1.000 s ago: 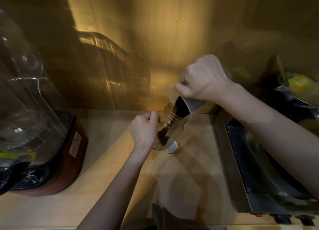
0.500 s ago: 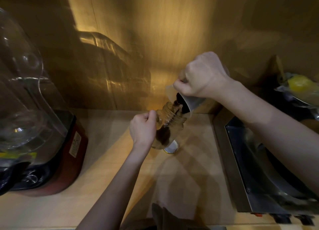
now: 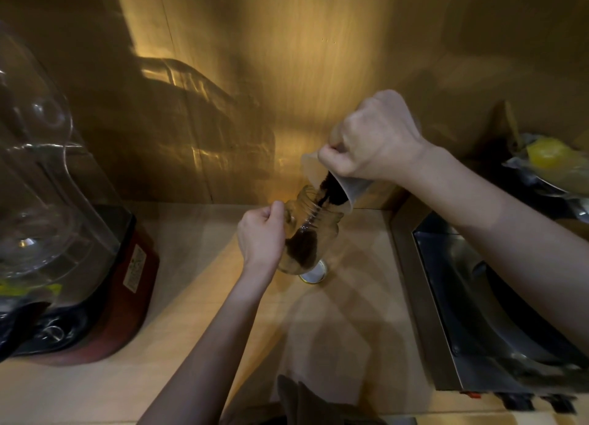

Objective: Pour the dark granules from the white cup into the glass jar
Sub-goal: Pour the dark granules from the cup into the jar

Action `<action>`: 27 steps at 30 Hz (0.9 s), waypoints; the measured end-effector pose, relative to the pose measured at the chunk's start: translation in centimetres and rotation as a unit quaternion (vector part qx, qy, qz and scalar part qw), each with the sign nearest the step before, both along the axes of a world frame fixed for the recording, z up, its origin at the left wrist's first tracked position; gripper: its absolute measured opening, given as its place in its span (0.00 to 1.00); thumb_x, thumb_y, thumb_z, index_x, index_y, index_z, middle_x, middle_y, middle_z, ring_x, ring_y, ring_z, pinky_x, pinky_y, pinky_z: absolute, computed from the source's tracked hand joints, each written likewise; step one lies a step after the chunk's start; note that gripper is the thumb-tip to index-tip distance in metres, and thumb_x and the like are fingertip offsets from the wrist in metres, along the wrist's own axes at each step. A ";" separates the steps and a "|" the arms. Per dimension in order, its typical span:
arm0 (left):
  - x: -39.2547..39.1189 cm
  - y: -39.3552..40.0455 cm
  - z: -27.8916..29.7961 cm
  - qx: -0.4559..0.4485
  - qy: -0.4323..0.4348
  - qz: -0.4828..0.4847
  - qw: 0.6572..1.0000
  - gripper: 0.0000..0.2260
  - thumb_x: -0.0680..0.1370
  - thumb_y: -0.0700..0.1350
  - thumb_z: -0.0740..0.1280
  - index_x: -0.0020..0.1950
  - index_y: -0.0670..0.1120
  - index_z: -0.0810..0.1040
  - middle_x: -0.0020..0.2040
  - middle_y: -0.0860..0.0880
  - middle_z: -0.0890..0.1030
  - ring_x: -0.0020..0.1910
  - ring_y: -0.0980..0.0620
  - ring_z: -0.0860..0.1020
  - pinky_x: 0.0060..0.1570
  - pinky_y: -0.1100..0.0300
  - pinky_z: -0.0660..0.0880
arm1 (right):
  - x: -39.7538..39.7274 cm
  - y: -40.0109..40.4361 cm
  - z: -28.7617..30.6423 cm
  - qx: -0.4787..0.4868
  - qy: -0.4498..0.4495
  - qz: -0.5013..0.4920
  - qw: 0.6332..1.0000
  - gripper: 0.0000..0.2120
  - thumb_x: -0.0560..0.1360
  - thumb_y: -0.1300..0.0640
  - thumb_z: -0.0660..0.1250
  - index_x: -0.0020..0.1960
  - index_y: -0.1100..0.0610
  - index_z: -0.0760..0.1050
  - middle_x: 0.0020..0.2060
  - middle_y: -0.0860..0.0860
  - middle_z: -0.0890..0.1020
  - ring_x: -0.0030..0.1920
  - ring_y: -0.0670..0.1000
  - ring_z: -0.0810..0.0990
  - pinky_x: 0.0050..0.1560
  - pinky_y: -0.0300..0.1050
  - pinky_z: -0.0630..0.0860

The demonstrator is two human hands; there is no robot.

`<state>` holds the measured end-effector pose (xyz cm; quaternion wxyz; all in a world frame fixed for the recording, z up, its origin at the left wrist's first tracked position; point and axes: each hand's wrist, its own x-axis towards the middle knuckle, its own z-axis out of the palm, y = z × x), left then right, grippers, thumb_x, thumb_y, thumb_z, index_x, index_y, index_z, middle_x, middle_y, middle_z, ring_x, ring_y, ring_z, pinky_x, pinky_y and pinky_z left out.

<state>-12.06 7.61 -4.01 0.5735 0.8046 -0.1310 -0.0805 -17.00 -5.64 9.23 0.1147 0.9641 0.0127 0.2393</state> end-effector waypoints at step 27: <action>0.6 0.2 0.0 0.013 -0.028 -0.004 1.000 0.21 0.73 0.43 0.60 0.20 0.46 0.59 0.21 0.49 0.58 0.22 0.52 0.58 0.24 0.60 0.57 | 0.5 0.1 -0.6 -0.003 -0.010 0.020 1.000 0.20 0.64 0.54 0.56 0.19 0.60 0.74 0.15 0.52 0.59 0.17 0.50 0.59 0.24 0.37 0.58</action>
